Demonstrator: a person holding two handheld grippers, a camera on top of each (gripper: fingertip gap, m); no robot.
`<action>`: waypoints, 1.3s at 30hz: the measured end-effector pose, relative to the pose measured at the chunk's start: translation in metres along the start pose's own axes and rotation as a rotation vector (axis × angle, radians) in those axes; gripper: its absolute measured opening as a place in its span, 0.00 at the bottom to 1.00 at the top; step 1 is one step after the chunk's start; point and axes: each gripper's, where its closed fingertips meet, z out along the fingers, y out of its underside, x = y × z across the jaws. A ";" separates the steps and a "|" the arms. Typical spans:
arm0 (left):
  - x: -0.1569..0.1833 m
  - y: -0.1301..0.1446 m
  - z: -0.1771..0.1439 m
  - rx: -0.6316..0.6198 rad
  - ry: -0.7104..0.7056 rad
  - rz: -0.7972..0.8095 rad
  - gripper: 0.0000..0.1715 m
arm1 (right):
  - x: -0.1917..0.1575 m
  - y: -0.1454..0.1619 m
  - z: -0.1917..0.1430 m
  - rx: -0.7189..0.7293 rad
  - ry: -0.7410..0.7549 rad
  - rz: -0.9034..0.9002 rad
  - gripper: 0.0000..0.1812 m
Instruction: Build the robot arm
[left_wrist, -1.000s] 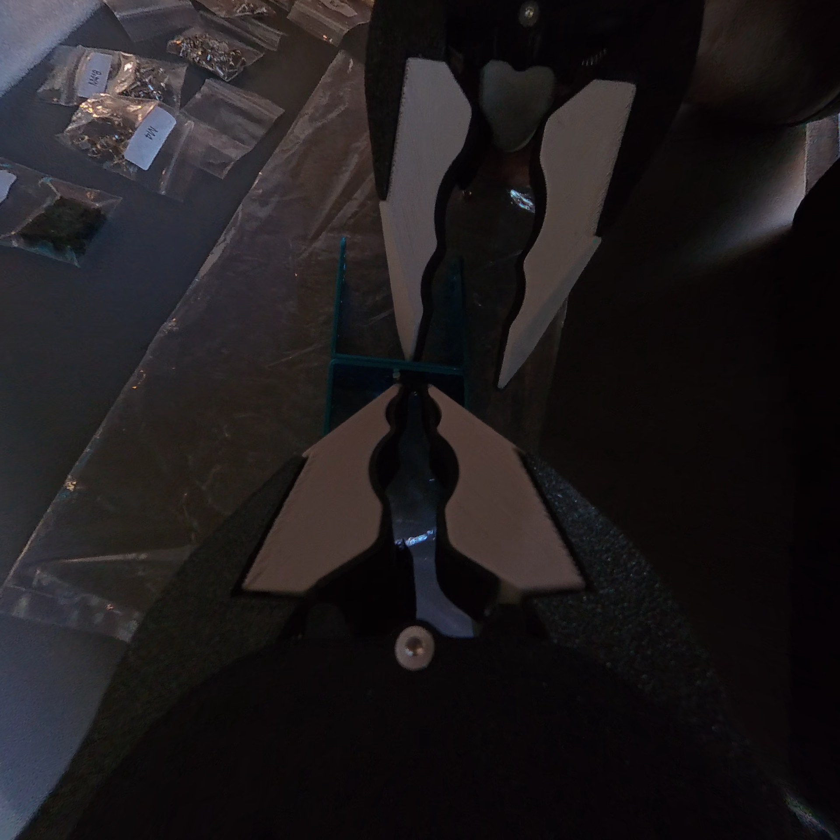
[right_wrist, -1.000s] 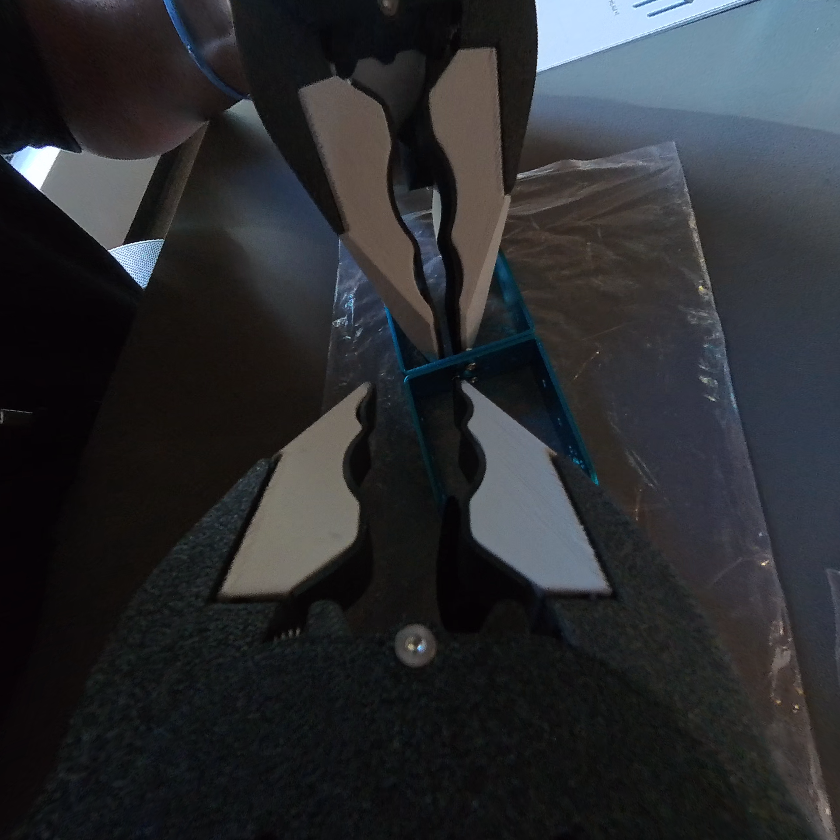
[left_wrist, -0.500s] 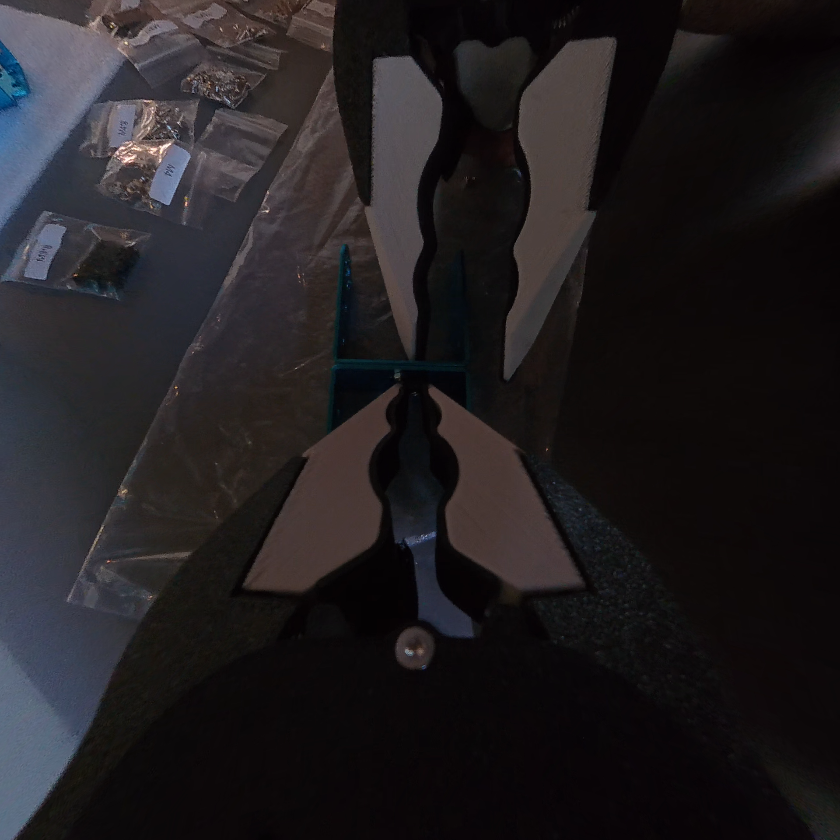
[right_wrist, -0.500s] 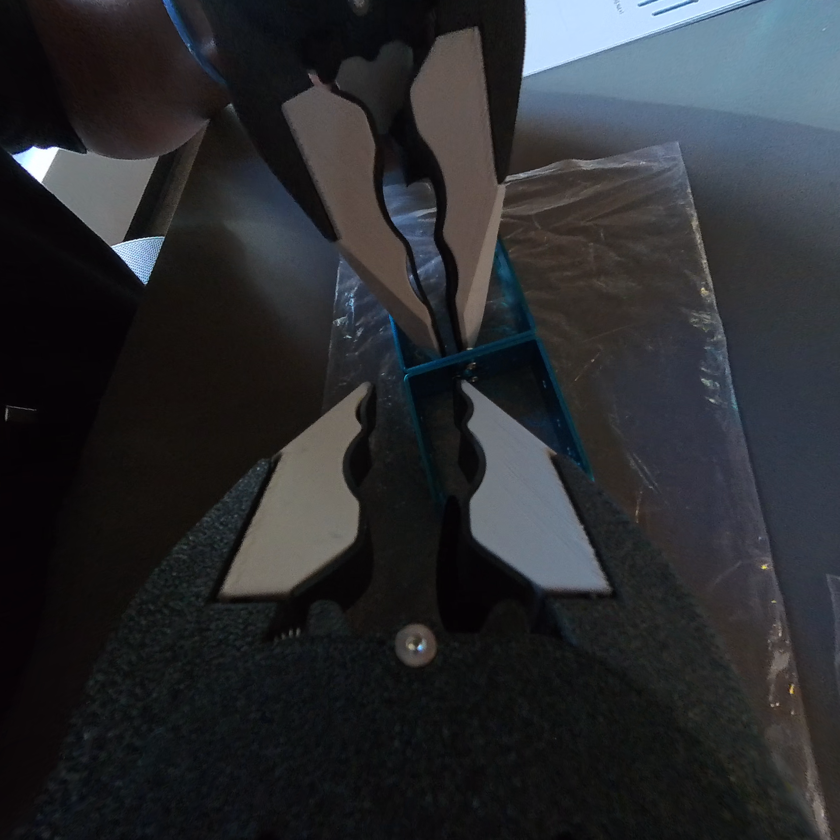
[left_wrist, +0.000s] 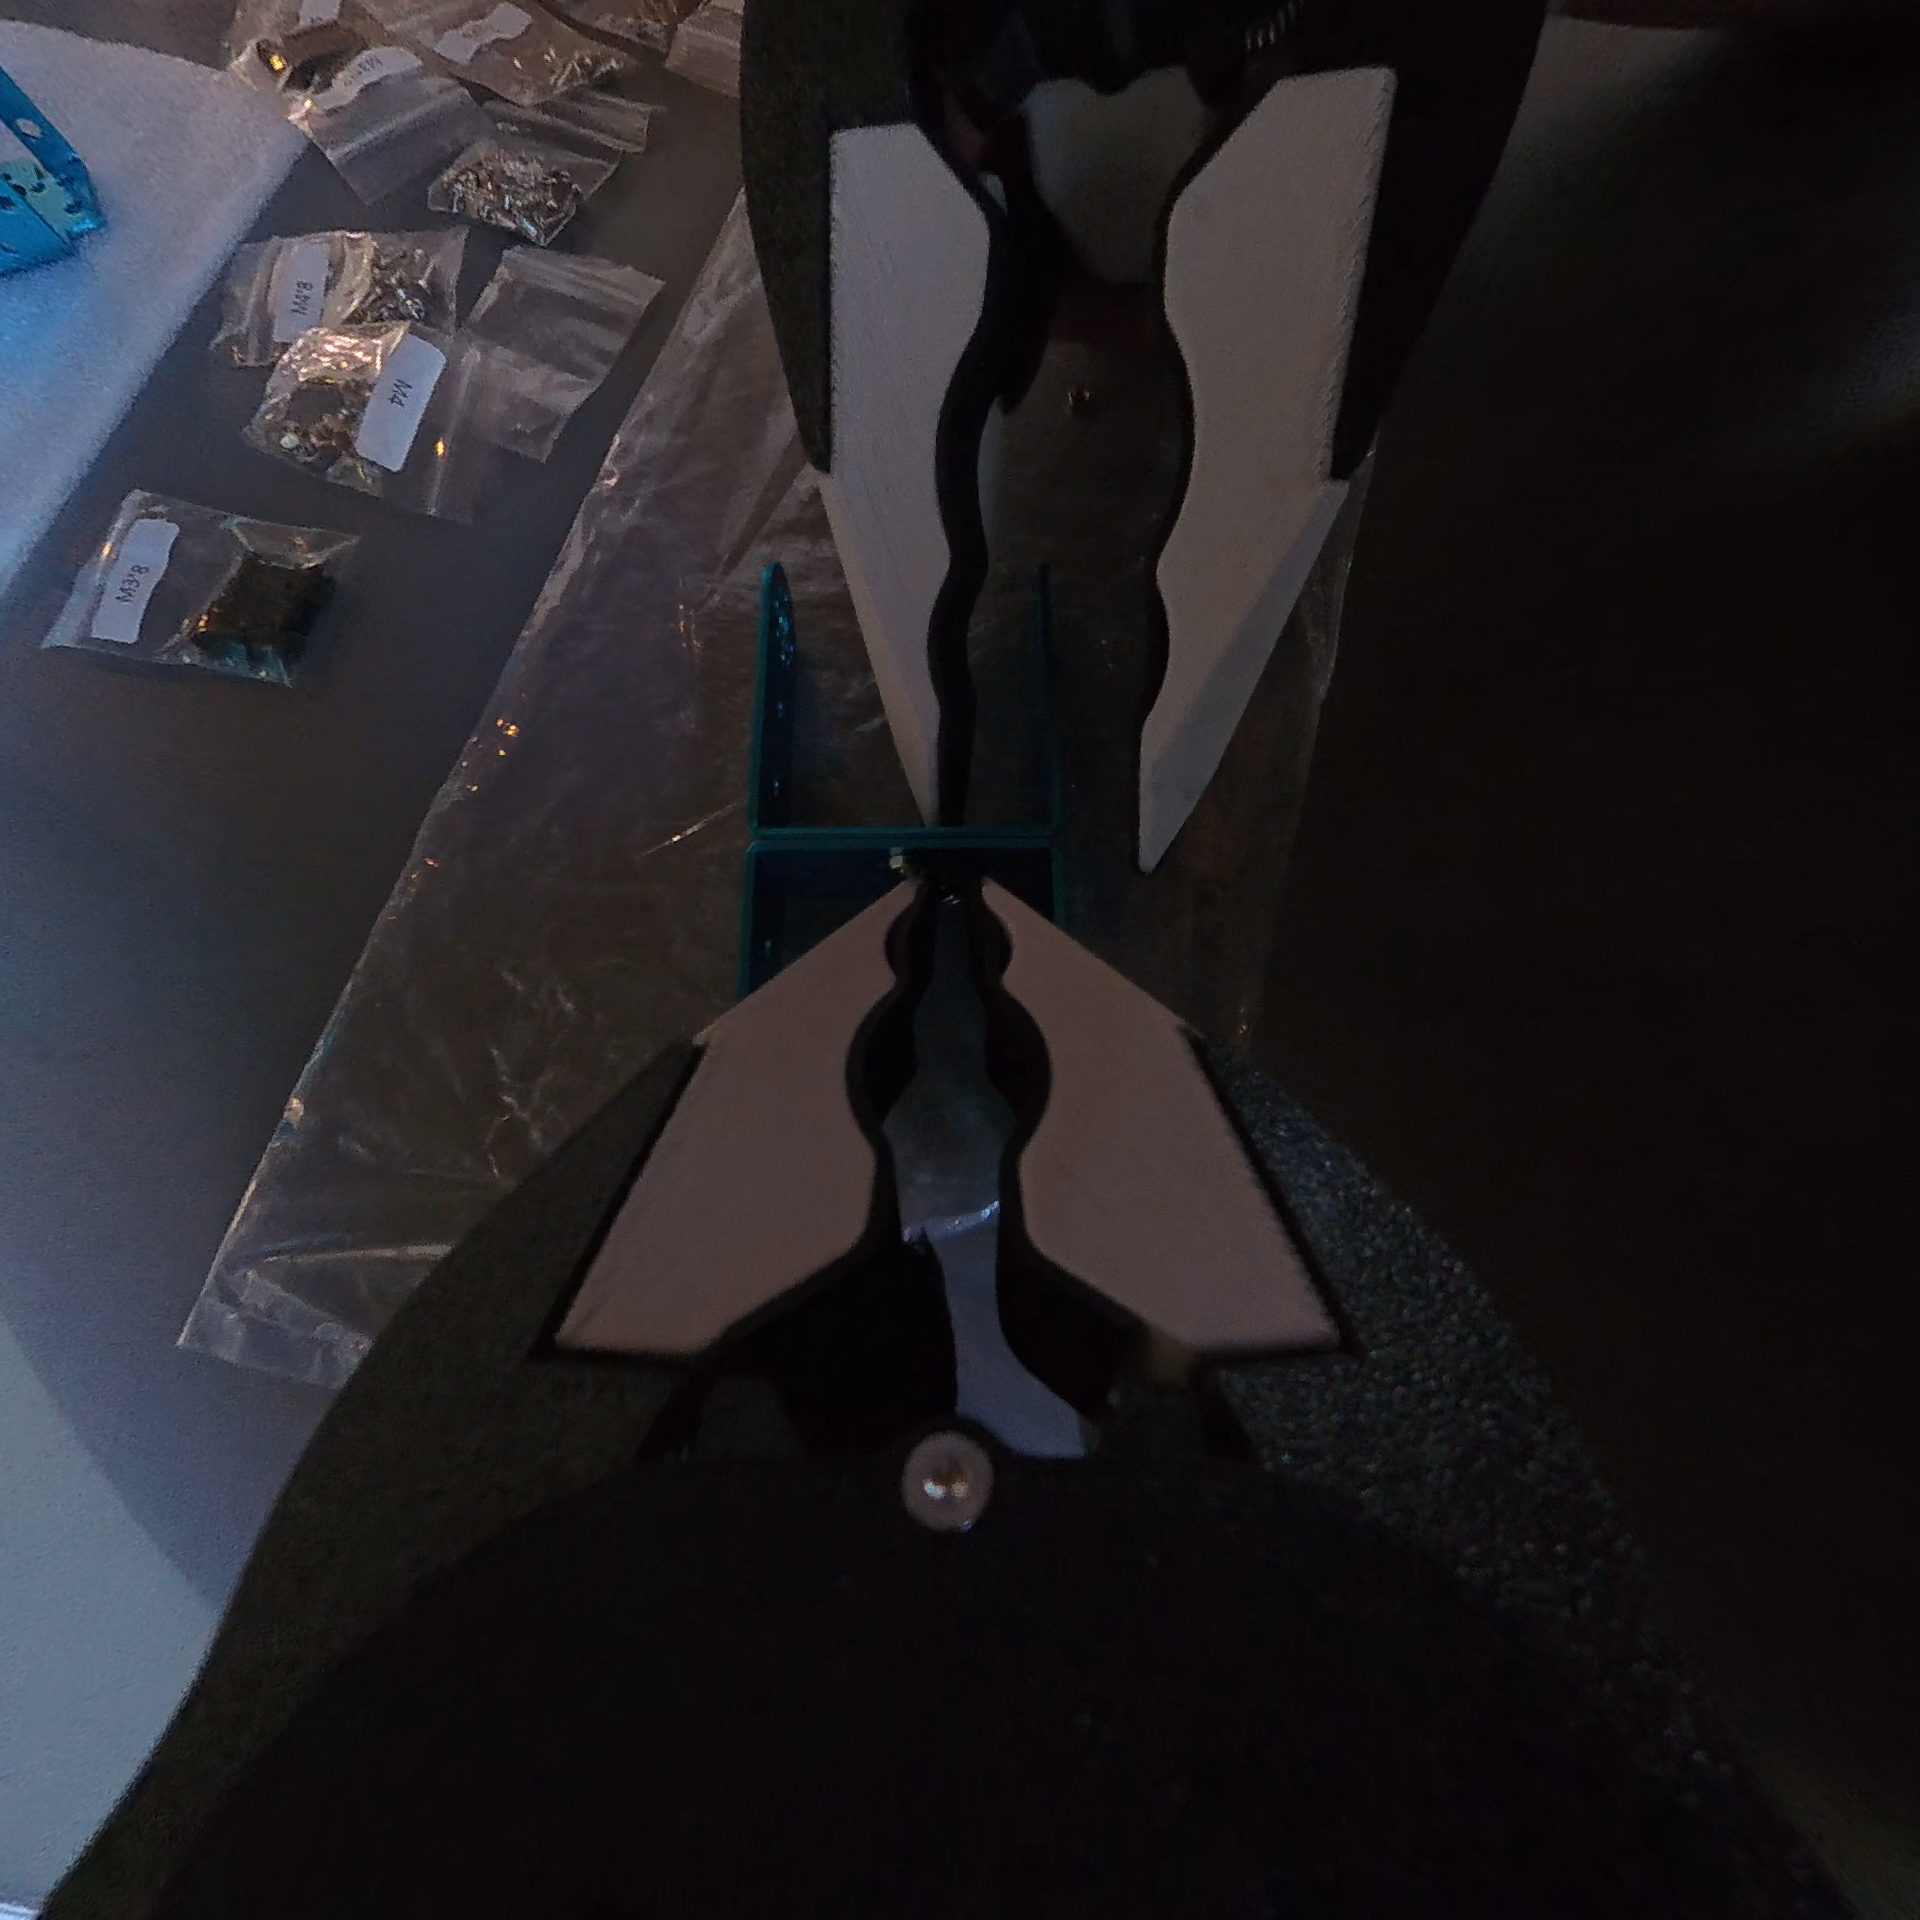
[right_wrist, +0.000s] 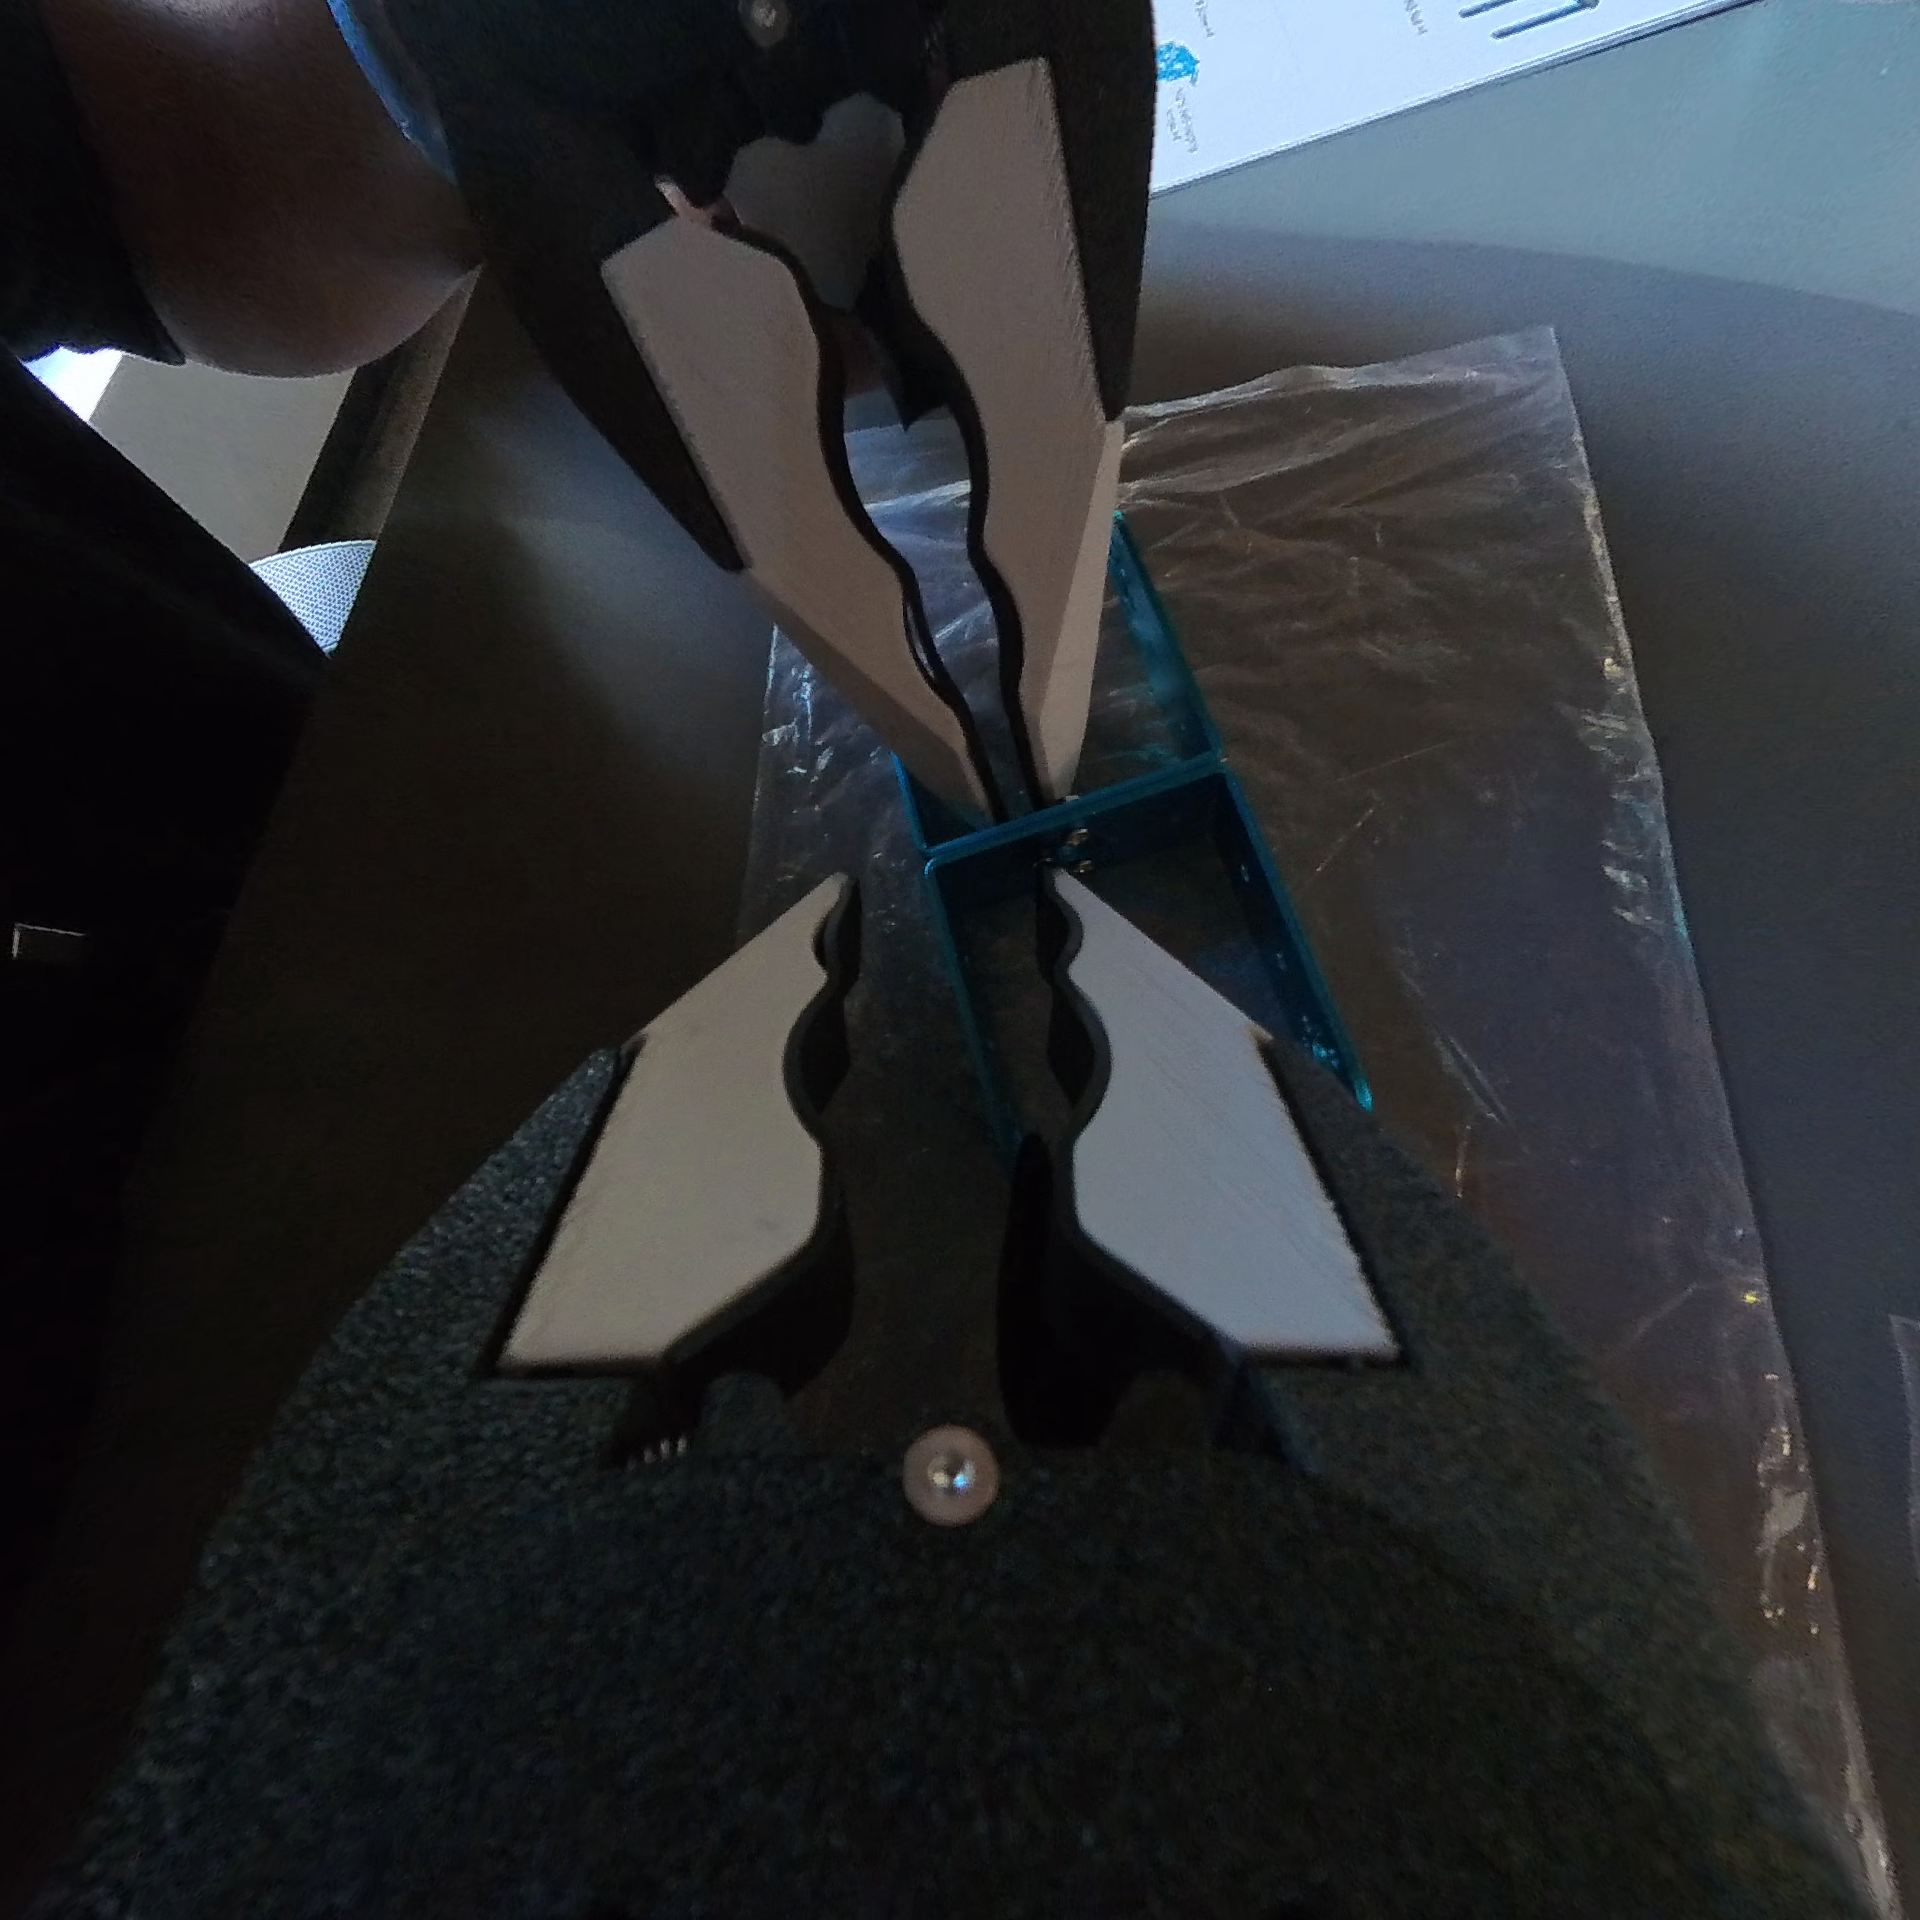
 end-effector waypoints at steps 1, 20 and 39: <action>0.000 0.000 -0.001 0.002 0.000 0.002 0.02 | 0.000 0.000 0.000 0.000 -0.002 0.001 0.19; -0.012 0.065 -0.058 -0.263 -0.052 0.157 0.02 | -0.002 0.005 0.003 -0.025 0.002 -0.017 0.20; -0.013 0.066 -0.056 -0.186 -0.070 0.043 0.04 | -0.005 0.006 0.004 -0.036 -0.009 -0.017 0.19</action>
